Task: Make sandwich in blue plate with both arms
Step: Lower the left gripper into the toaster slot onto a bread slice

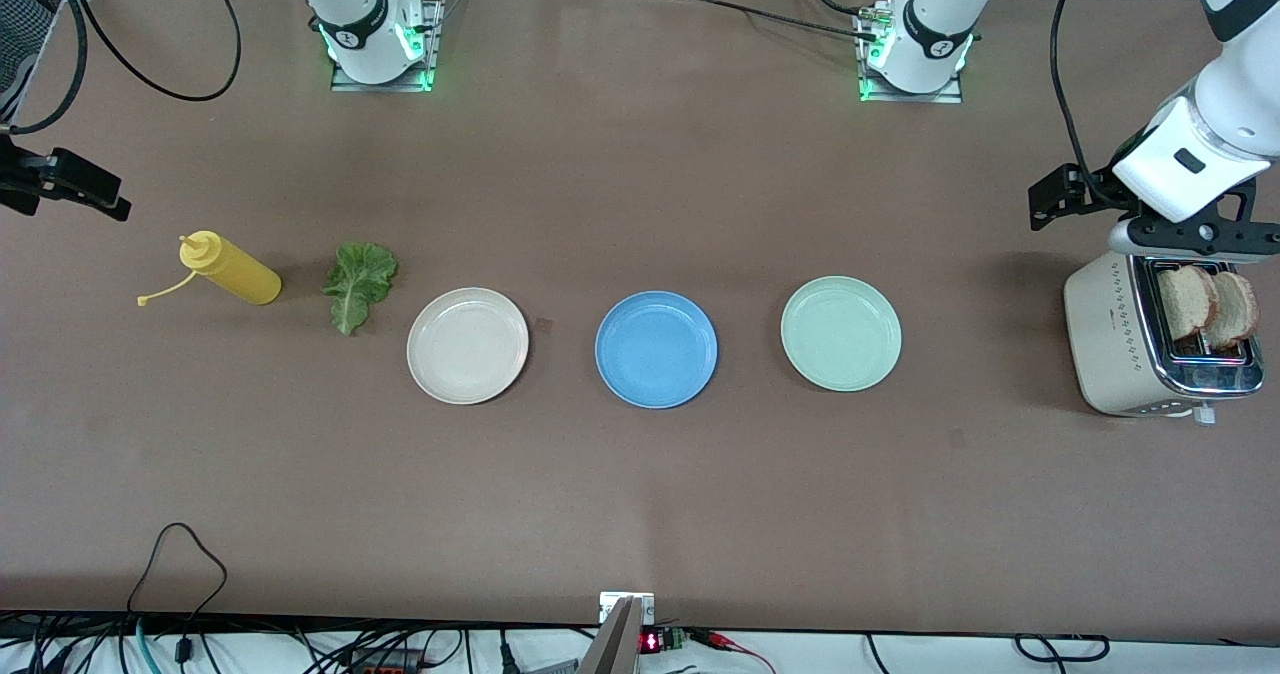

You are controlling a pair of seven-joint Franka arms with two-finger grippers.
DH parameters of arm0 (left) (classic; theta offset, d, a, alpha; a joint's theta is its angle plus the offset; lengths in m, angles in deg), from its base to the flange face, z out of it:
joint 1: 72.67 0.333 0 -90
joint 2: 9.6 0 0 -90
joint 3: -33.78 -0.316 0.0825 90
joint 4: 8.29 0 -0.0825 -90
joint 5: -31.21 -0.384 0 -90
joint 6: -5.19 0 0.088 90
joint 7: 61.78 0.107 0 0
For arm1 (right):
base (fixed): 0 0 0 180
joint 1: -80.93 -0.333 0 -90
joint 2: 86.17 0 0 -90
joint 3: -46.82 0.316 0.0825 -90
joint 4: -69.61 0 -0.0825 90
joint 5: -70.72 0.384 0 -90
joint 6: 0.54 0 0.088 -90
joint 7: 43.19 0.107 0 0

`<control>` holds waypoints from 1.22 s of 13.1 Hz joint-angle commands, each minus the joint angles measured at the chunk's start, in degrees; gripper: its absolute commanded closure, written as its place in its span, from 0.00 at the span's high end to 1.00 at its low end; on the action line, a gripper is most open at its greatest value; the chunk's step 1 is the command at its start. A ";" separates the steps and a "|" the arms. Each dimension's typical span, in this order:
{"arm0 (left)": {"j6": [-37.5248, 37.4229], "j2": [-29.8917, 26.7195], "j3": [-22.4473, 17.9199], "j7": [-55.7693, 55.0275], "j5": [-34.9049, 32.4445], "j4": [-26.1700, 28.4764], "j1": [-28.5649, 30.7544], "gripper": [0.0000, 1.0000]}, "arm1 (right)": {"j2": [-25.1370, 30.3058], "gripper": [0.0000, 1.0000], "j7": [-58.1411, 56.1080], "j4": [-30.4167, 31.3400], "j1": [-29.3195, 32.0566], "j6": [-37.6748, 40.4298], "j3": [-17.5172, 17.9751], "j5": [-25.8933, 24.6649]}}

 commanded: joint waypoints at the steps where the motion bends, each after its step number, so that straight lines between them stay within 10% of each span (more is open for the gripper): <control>1: -2.12 1.28 0.08 0.14 0.40 -2.03 -0.23 1.00 | 0.45 1.00 0.23 0.08 0.21 -0.95 0.14 1.93; 10: -2.91 6.99 -0.71 2.16 -7.92 -5.28 1.44 1.00 | -0.17 1.00 0.32 0.25 0.12 -2.36 0.32 1.49; 16: -3.80 8.39 -0.62 10.68 -11.90 -4.75 12.49 1.00 | -0.52 1.00 0.40 0.43 0.21 -2.27 0.32 1.49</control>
